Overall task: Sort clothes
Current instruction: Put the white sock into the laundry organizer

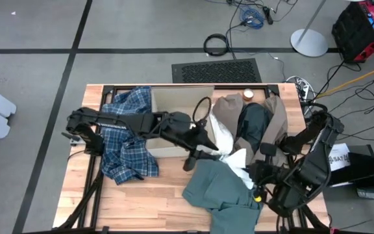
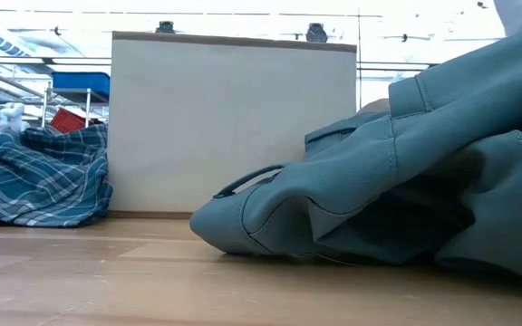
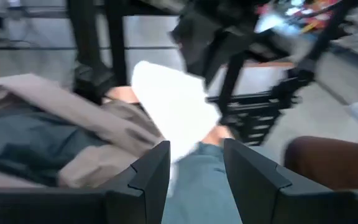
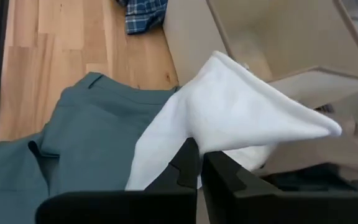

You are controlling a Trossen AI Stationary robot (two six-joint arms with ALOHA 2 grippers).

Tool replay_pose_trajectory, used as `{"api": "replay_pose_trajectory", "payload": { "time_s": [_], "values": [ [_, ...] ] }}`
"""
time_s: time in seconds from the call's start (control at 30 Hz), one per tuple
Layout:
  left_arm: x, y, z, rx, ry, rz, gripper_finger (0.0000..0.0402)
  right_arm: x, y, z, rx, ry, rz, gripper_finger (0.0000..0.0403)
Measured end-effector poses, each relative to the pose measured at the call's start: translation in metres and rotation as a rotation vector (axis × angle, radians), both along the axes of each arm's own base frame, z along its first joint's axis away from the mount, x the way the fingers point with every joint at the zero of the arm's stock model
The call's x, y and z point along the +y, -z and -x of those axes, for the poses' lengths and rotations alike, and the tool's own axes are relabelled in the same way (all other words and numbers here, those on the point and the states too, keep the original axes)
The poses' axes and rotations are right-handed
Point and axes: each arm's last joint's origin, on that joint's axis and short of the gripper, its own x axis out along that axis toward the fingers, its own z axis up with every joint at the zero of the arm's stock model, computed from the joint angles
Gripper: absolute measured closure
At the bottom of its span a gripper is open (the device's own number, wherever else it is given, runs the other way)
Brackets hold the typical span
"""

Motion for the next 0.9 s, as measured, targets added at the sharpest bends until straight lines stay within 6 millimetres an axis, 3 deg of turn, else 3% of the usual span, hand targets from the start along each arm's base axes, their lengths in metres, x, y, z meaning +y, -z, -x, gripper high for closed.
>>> {"api": "replay_pose_trajectory", "payload": {
  "time_s": [0.33,0.5,0.9],
  "values": [
    [-0.009,0.026,-0.02,-0.012,0.082,-0.142,0.0242,0.002,-0.003,-0.016,-0.031,-0.092,0.011,0.0403],
    [-0.01,0.038,-0.027,0.017,0.115,-0.129,0.0242,0.0,-0.003,-0.019,-0.029,-0.097,0.022,0.0403],
    [-0.012,0.039,-0.028,0.007,0.153,-0.11,0.0242,-0.001,-0.004,-0.019,-0.025,-0.109,0.036,0.0403]
  ]
}}
